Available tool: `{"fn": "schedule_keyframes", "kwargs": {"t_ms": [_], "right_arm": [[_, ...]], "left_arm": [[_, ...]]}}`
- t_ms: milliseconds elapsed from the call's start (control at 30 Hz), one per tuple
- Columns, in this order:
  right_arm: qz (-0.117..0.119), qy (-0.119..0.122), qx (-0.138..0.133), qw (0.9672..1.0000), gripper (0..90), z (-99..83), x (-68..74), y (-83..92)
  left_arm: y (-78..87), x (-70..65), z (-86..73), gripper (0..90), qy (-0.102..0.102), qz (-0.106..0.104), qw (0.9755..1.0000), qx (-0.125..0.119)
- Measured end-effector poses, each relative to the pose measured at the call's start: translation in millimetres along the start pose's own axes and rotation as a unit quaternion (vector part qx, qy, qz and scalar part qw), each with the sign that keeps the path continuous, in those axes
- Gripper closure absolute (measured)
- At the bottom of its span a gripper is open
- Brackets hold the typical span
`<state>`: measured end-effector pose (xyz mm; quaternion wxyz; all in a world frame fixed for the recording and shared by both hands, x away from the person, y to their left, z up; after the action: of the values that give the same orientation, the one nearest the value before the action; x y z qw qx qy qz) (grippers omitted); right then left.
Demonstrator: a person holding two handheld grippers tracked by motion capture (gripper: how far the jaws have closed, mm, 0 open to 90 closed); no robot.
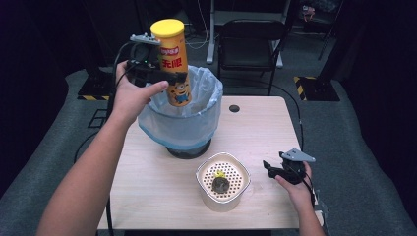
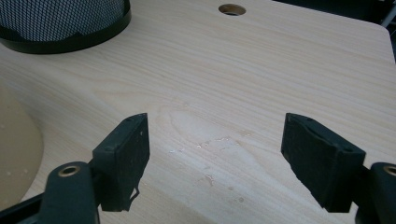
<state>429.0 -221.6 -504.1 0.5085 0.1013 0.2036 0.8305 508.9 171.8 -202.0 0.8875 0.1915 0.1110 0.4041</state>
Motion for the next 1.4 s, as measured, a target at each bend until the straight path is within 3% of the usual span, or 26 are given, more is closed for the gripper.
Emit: {"fn": "schedule_keyframes", "kwargs": {"t_ms": [267, 367, 533, 733, 867, 967, 1033, 1167, 1400], "right_arm": [[0.001, 0.001, -0.001, 1.0, 23.4, 0.4, 3.0, -0.4], [0.002, 0.022, 0.002, 0.9997, 23.4, 0.5, 5.6, -2.1], [0.006, 0.019, -0.001, 0.9998, 23.4, 0.9, 7.4, -1.8], [0.003, 0.008, -0.007, 0.9999, 23.4, 1.5, 5.3, -1.7], [0.006, 0.009, -0.003, 0.9999, 23.4, 0.8, 5.8, -1.8], [0.007, 0.009, -0.004, 0.9999, 23.4, 0.9, 6.7, -2.6], [0.007, 0.016, -0.004, 0.9998, 23.4, 0.9, 6.5, -2.5], [0.006, 0.01, -0.005, 0.9999, 23.4, 0.8, 7.0, -2.4], [0.011, 0.013, -0.004, 0.9998, 23.4, 0.8, 7.8, -2.5]], "left_arm": [[-32.1, 10.8, -3.9, 24.0, -0.001, 0.02, 0.9998, 0.0], [-46.0, 19.0, -7.5, 24.0, 0.013, 0.024, 0.9996, 0.003], [-60.0, 27.9, -13.4, 24.0, 0.023, 0.042, 0.9987, 0.015], [-70.6, 34.8, -22.8, 24.0, 0.034, 0.042, 0.9981, 0.029], [-73.5, 37.5, -24.9, 23.9, 0.033, 0.043, 0.9977, 0.039], [-74.7, 41.5, -25.4, 23.3, 0.048, 0.043, 0.997, 0.043], [-75.4, 43.2, -25.7, 14.8, 0.051, 0.047, 0.9967, 0.042], [-76.8, 44.7, -28.0, 10.2, 0.057, 0.044, 0.996, 0.053], [-66.0, 47.4, -34.3, 11.8, 0.056, 0.051, 0.9958, 0.051]]}}
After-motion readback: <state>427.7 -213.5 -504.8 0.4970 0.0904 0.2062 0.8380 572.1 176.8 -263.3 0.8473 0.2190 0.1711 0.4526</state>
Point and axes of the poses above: each handheld gripper's, and its own axes: y roughly backward along the jaws, z roughly out of its top, x roughly to its left, the point moved 4 cm from there along -y, roughly forward along the jaws, and after that the axes turned 5 degrees about -x, right-handed, at the moved point
